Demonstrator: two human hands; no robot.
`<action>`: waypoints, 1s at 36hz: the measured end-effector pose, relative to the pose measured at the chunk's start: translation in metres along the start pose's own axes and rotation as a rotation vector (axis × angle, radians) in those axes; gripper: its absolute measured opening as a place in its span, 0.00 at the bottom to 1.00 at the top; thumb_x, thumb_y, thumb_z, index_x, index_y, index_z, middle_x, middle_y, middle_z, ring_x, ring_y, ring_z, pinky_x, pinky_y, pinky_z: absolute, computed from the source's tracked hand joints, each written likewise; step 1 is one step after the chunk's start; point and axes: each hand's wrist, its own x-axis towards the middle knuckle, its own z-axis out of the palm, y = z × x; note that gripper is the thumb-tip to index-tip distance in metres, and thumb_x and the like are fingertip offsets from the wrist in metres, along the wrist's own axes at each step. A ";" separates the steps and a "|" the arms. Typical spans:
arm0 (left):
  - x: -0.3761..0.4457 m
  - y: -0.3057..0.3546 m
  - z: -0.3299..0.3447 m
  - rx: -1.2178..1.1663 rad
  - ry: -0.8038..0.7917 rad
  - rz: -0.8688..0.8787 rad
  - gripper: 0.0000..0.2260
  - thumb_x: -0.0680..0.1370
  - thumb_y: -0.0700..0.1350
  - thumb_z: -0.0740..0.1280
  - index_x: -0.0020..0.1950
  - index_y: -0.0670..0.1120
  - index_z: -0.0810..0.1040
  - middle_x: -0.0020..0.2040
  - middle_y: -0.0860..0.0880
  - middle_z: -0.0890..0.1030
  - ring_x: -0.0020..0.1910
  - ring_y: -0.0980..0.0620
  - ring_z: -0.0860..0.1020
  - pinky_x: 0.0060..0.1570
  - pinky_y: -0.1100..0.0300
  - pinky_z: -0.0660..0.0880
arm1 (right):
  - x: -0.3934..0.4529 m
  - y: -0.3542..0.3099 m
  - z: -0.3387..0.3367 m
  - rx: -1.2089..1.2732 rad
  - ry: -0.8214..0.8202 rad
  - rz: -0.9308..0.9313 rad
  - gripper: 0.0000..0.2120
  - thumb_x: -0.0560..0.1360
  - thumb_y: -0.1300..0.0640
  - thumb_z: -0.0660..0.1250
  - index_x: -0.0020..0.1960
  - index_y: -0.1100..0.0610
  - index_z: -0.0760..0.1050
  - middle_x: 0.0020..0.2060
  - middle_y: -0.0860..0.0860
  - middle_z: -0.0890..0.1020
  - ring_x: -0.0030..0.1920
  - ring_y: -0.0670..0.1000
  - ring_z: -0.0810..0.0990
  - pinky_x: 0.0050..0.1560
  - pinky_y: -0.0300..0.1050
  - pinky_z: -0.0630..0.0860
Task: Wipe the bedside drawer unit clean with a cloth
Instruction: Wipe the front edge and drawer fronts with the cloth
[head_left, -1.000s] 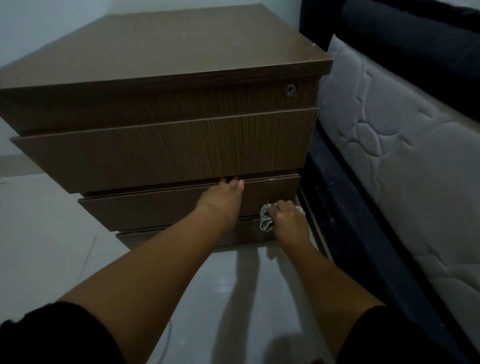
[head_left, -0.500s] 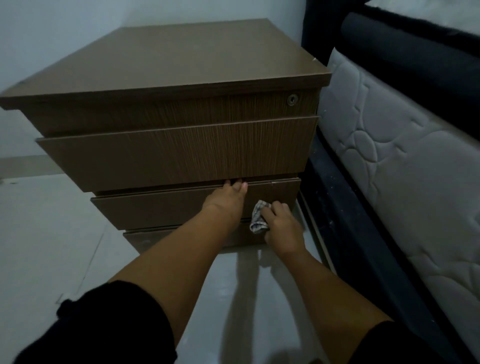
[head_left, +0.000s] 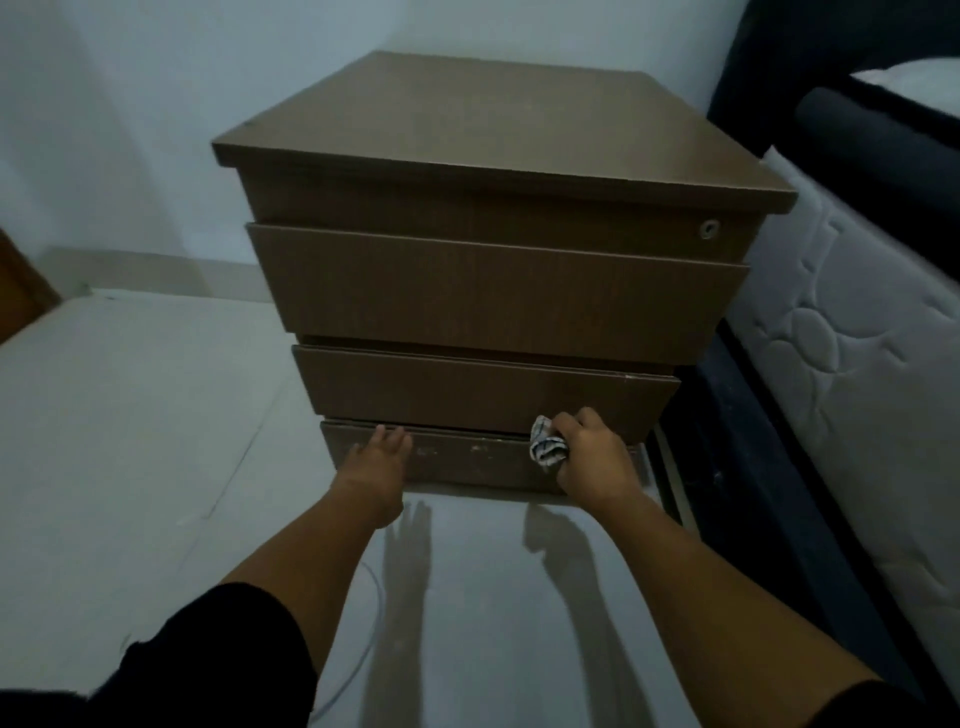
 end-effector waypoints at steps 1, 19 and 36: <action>0.003 -0.008 0.002 -0.004 -0.003 -0.013 0.34 0.78 0.39 0.60 0.79 0.44 0.45 0.79 0.47 0.44 0.79 0.46 0.42 0.77 0.49 0.49 | 0.002 -0.006 0.003 0.009 -0.032 -0.012 0.20 0.72 0.63 0.67 0.62 0.54 0.71 0.59 0.55 0.71 0.54 0.58 0.77 0.55 0.48 0.76; 0.065 -0.054 0.024 -0.102 0.024 -0.022 0.31 0.75 0.42 0.64 0.76 0.45 0.56 0.74 0.46 0.61 0.74 0.46 0.59 0.72 0.50 0.63 | 0.054 -0.072 0.048 -0.008 -0.158 -0.212 0.21 0.70 0.69 0.64 0.61 0.56 0.76 0.54 0.57 0.76 0.53 0.61 0.77 0.55 0.50 0.76; 0.051 -0.053 0.032 -0.184 0.031 0.001 0.34 0.77 0.40 0.64 0.79 0.45 0.50 0.78 0.46 0.53 0.78 0.46 0.50 0.75 0.50 0.56 | 0.058 -0.102 0.046 -0.033 -0.134 -0.262 0.15 0.73 0.60 0.66 0.59 0.54 0.78 0.54 0.56 0.78 0.54 0.59 0.78 0.54 0.51 0.76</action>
